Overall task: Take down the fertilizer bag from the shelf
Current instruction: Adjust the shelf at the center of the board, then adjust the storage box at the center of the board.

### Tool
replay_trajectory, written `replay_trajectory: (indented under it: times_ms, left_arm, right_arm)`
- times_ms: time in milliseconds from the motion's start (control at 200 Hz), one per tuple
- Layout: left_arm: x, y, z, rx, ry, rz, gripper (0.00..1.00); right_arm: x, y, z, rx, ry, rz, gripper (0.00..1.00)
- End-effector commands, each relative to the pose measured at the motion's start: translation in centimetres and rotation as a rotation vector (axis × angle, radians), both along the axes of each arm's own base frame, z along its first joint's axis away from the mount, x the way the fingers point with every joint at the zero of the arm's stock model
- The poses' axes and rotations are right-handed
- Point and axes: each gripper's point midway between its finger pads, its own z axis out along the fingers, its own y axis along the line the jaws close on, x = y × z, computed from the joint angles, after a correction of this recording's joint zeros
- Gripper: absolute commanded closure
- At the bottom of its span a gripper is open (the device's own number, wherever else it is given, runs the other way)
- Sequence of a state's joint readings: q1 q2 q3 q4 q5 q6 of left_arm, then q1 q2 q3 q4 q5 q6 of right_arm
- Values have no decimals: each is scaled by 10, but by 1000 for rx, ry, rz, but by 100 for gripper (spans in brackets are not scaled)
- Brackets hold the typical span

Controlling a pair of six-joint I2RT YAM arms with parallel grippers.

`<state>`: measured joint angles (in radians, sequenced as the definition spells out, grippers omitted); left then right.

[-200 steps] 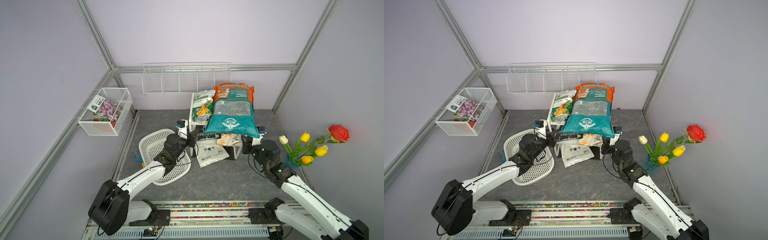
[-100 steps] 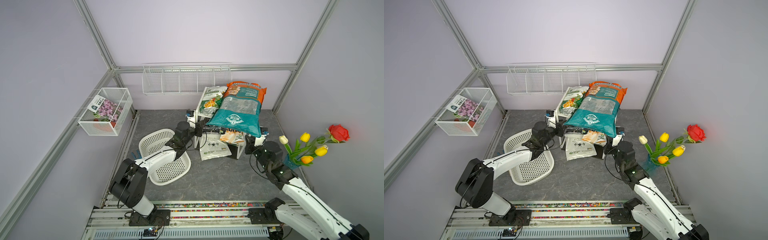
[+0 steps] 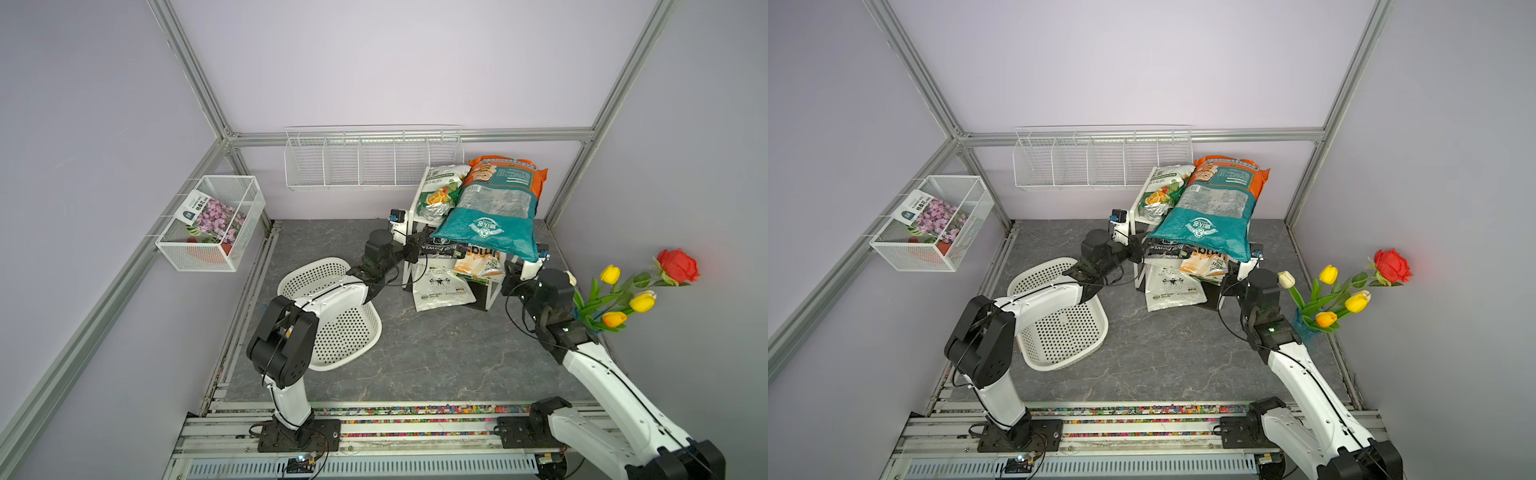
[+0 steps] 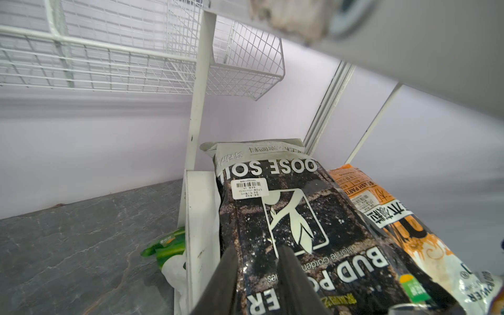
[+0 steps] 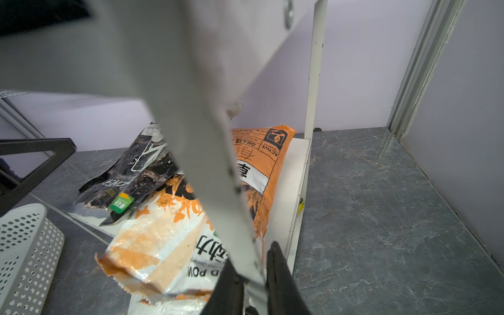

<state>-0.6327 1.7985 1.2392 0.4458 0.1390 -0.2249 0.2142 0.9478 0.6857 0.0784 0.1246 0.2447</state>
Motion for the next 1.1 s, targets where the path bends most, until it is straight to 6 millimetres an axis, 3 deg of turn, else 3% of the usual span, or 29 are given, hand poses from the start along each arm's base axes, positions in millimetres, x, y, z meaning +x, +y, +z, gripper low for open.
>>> replay_trajectory:
  times_ms: [0,95,220,500,610,730,835,975,1095]
  left_arm:
    - [23,6,-24,2,86,68,70]
    - [20,15,-23,19,79,95,61]
    - [6,27,-22,29,82,107,49]
    - [-35,60,-11,6,116,131,39]
    - [-48,81,3,-11,103,192,36]
    - [-56,116,12,26,74,321,29]
    - [-61,150,8,84,61,454,22]
    - [-66,218,-11,-22,171,624,19]
    - [-74,277,-26,-145,253,716,19]
  right_arm:
    - [-6,-31,-15,47,77,-146,78]
    - [-14,-28,-21,55,105,-122,63]
    - [-28,-18,-30,60,138,-51,52]
    - [-71,-9,-39,154,208,-1,40]
    - [-86,8,-40,165,252,64,40]
    - [-100,43,-51,139,331,170,40]
    - [-108,72,-62,107,358,232,40]
    - [-112,122,-74,66,382,358,41]
    - [-118,182,-76,-17,387,520,42]
